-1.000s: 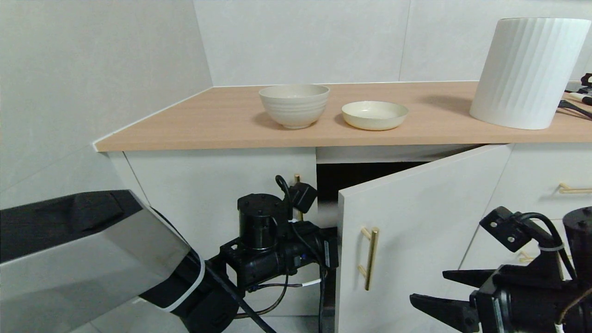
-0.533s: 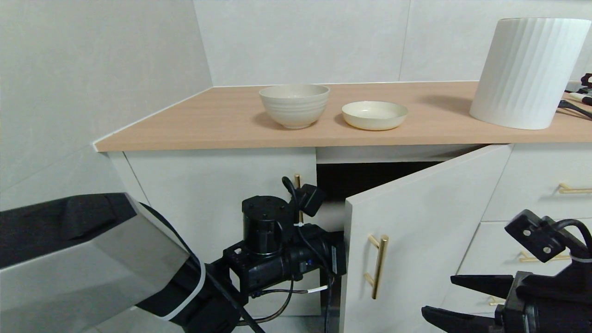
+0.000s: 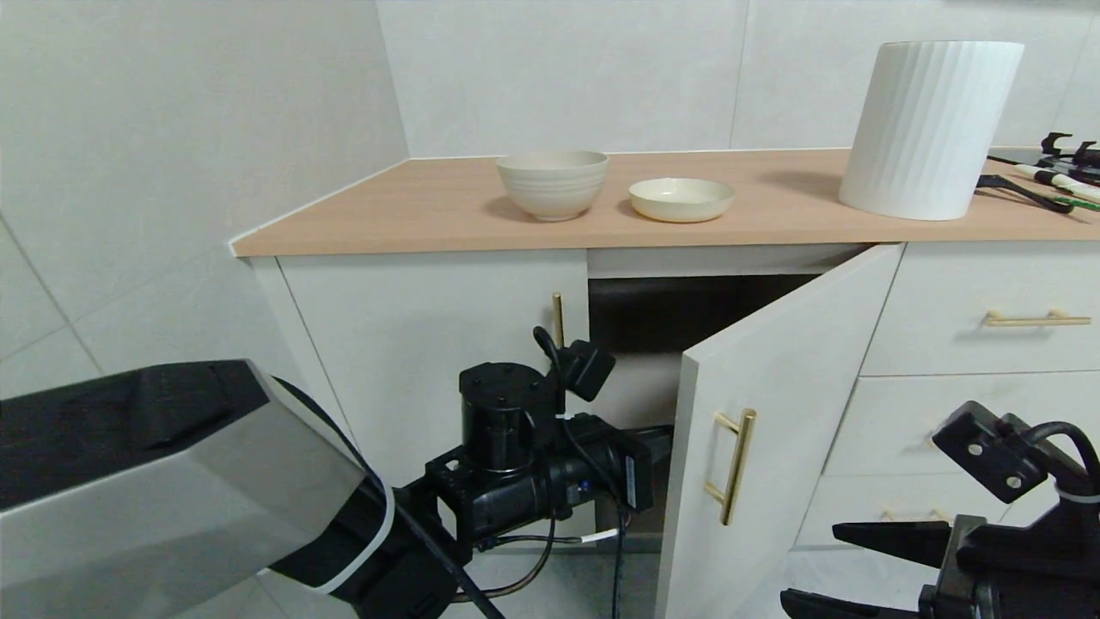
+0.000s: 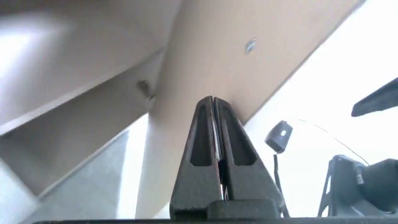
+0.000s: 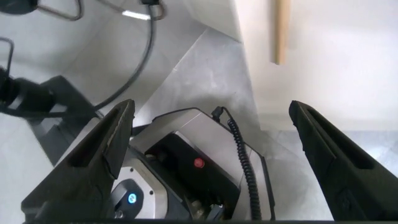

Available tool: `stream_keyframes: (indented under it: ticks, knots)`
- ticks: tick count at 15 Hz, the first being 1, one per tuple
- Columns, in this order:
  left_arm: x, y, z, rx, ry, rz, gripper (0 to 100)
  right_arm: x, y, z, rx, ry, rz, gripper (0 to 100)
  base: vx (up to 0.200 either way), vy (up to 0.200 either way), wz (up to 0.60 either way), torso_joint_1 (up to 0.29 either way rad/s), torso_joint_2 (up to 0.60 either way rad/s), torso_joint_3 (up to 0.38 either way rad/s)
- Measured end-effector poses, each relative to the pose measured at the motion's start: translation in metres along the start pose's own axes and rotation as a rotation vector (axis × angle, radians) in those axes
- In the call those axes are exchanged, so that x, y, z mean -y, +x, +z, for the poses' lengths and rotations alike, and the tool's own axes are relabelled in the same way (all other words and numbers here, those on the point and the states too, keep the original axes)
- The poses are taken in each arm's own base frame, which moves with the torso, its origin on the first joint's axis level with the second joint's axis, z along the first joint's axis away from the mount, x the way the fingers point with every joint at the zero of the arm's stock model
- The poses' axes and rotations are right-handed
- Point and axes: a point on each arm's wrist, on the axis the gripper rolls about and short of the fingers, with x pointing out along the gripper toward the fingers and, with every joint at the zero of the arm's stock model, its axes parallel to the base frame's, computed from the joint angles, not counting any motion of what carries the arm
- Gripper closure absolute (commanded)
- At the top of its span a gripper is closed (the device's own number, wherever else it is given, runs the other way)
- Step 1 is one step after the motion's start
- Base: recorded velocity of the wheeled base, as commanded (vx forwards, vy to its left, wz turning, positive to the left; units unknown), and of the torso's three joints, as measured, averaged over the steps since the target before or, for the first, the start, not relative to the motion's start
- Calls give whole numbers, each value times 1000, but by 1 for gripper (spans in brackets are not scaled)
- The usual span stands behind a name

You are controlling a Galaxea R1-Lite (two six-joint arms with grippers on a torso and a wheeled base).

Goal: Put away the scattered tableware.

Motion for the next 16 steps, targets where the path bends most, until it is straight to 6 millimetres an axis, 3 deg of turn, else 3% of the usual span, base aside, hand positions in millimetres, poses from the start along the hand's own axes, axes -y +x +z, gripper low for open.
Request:
stream_keyframes:
  ticks: [3,6,10,16]
  knots:
    - [-3,9,4,-3,-3,4,100,0,1,0,-6,1,-2,0,0,0,0,0,0,0]
    - [0,15,12,-48,-17,3,100,1,1,-1,-6,2,-4,0,-200,0,0,2,1,4]
    - [5,19,17,-35,-7,-30,100,1,1,-3,-15,2,-5,0,0,0,0,0,0,0]
    - [-4,33,13,-36,-11,-15,100,1,1,-4,-15,3,-6,0,0,0,0,0,0,0]
